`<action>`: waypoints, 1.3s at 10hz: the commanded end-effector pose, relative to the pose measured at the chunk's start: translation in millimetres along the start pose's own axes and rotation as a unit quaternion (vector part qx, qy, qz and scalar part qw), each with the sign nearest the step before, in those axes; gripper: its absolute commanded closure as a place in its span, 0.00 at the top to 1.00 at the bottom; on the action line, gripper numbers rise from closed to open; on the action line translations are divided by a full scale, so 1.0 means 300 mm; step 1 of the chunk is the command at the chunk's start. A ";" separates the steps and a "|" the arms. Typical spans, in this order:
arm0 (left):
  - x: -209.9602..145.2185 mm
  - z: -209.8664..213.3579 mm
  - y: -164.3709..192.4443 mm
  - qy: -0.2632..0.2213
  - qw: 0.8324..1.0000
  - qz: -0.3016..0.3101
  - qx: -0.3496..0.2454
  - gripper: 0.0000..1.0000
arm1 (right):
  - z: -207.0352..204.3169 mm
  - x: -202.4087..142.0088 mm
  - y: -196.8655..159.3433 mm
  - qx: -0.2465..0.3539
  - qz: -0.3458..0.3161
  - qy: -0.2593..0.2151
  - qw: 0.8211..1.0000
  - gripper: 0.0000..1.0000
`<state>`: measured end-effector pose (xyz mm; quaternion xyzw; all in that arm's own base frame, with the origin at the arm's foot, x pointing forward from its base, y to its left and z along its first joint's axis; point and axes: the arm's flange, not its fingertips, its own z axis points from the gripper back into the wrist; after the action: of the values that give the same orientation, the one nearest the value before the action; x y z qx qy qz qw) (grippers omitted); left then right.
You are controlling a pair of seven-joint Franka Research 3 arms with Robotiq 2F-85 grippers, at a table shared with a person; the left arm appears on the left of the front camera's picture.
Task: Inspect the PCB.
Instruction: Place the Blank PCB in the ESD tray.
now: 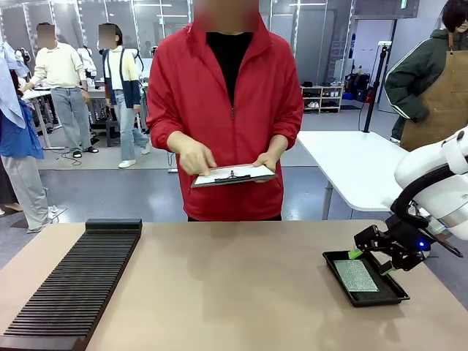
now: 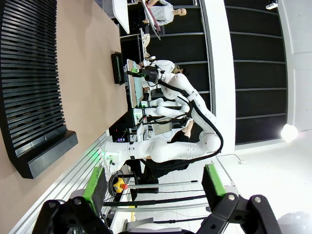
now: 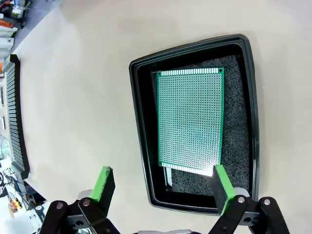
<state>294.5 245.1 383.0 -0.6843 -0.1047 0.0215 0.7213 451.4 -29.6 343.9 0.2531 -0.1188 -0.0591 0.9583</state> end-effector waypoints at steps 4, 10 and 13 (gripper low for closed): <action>-0.002 0.003 -0.002 -0.001 1.000 -0.001 0.004 1.00 | 0.499 -0.260 0.342 0.158 -0.010 0.051 0.986 1.00; -0.002 0.003 -0.002 -0.001 1.000 -0.001 0.004 1.00 | 0.860 -0.553 0.067 0.313 -0.025 0.058 0.948 1.00; -0.002 0.003 -0.002 -0.001 1.000 -0.001 0.004 1.00 | 0.836 -0.626 -0.148 0.378 -0.068 0.059 0.921 1.00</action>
<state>294.4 245.2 382.8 -0.6843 -0.1046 0.0218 0.7213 202.8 -137.6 514.0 0.5937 -0.0645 -0.0592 0.7999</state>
